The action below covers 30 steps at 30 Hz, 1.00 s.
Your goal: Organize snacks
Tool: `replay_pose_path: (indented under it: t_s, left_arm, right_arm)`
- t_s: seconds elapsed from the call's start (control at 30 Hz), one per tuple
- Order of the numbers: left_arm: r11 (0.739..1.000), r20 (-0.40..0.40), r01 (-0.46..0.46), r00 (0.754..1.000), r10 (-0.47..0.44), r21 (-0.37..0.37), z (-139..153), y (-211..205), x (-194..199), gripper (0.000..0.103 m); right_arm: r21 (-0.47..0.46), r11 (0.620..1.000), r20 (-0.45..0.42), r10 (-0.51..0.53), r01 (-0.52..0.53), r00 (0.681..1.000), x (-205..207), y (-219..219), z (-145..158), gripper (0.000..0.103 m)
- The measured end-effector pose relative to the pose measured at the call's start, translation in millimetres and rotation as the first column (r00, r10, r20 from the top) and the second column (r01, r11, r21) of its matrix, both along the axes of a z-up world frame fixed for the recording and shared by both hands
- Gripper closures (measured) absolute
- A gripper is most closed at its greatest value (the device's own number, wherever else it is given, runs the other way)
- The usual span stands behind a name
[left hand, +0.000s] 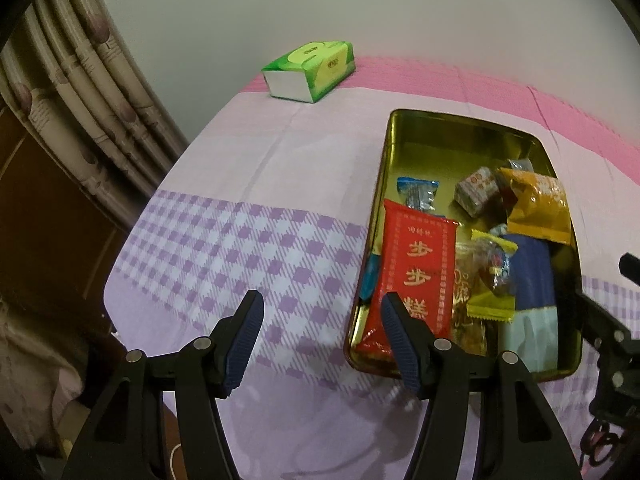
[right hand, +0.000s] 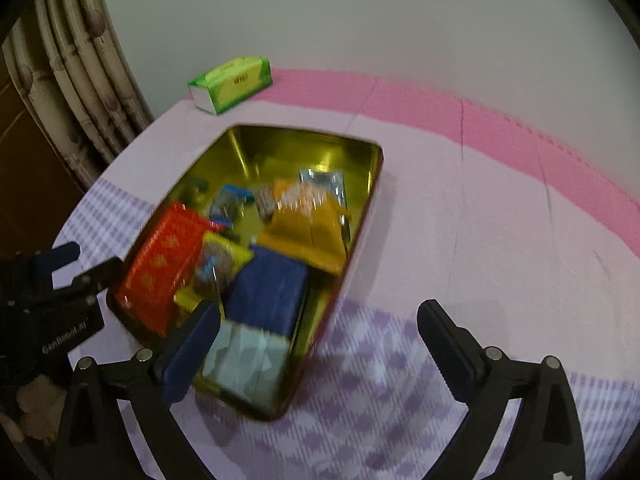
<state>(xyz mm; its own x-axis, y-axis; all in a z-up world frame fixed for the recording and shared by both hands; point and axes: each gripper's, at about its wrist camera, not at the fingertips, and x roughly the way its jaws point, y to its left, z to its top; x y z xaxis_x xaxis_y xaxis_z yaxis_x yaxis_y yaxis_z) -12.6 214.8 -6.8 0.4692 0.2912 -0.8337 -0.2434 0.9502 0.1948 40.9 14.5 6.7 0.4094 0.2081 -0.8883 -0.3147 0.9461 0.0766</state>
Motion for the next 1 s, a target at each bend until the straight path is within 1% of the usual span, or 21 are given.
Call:
replay_pose_path:
  t_s: [0.1,0.37,0.7,1.0]
  left_arm:
    - [1.0,-0.004,0.011,1.0,-0.011,0.003,-0.7,-2.7,-0.6,0.041]
    - [0.999,-0.008,0.037,0.999,-0.037,0.006,-1.5,-7.7,-0.7,0.04]
    - [0.999,-0.017,0.033,0.999,-0.033,-0.003,-3.5,-5.8,0.2,0.039]
    - [0.999,-0.02,0.035,0.999,-0.035,0.0,-4.7,-6.5,0.3,0.039]
  right_arm:
    - [-0.005,1.0,-0.005,-0.016,0.016,1.0,-5.0,-0.8,-1.5,0.003]
    - [-0.027,1.0,-0.005,0.001,-0.001,1.0,-12.6,6.1,-4.2,0.002]
    - [-0.049,0.998,-0.007,0.041,-0.042,0.999,-18.6,18.9,-7.8,0.002]
    - [-0.053,0.998,-0.009,0.043,-0.044,0.999,-18.4,20.8,-8.7,0.002]
